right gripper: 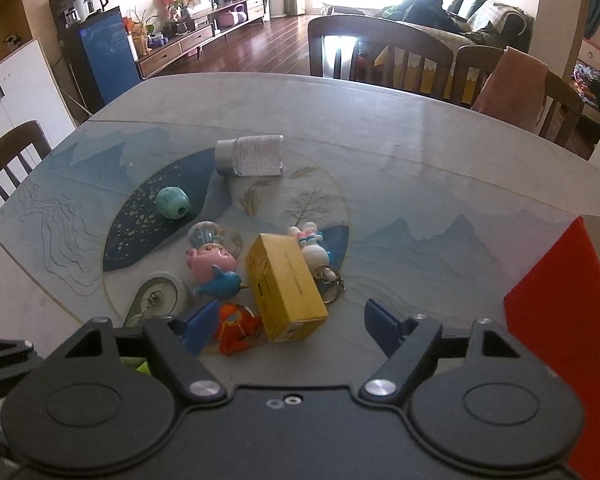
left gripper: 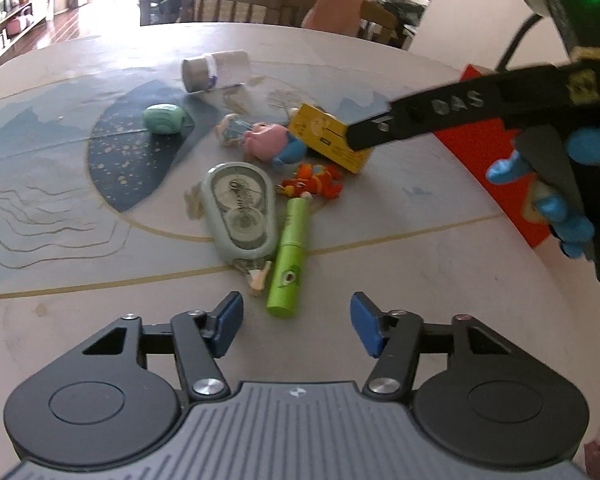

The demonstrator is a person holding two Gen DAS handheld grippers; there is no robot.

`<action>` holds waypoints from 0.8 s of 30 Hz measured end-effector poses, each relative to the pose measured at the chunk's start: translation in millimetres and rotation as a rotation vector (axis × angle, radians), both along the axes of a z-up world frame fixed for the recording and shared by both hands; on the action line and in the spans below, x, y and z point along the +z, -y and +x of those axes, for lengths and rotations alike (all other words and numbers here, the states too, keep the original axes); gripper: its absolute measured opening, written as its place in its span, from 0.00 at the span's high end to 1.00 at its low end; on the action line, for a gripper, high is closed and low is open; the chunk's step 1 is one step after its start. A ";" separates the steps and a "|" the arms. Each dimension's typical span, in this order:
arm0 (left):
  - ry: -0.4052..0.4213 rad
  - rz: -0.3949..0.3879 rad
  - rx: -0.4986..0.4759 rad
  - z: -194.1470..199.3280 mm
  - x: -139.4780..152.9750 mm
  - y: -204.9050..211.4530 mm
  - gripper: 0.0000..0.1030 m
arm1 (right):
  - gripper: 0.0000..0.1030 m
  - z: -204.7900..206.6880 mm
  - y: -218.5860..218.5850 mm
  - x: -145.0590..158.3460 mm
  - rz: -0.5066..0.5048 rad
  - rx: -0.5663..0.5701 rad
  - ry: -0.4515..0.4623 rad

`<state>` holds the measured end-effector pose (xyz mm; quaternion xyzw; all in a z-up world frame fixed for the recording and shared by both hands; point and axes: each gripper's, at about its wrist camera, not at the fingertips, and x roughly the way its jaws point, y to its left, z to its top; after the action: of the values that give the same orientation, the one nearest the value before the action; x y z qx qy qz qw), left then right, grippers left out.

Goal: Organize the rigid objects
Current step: 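Grasp the green marker with the left tool while the right tool grasps the yellow box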

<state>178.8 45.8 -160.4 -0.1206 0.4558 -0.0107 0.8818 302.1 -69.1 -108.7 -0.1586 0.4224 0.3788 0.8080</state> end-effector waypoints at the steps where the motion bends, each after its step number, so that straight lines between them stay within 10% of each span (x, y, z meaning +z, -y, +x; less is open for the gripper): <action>1: -0.001 0.000 -0.010 0.8 -0.1 2.0 0.47 | 0.24 1.2 -1.4 -0.5 -0.001 0.003 0.000; 24: 0.038 0.062 0.000 37.7 -4.2 11.0 0.79 | 0.64 15.2 -30.9 -25.4 -0.037 0.005 -0.006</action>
<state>216.5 34.8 -164.6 -0.0928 0.4390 0.0010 0.8937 317.3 -38.2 -134.1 -0.1735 0.4316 0.3732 0.8027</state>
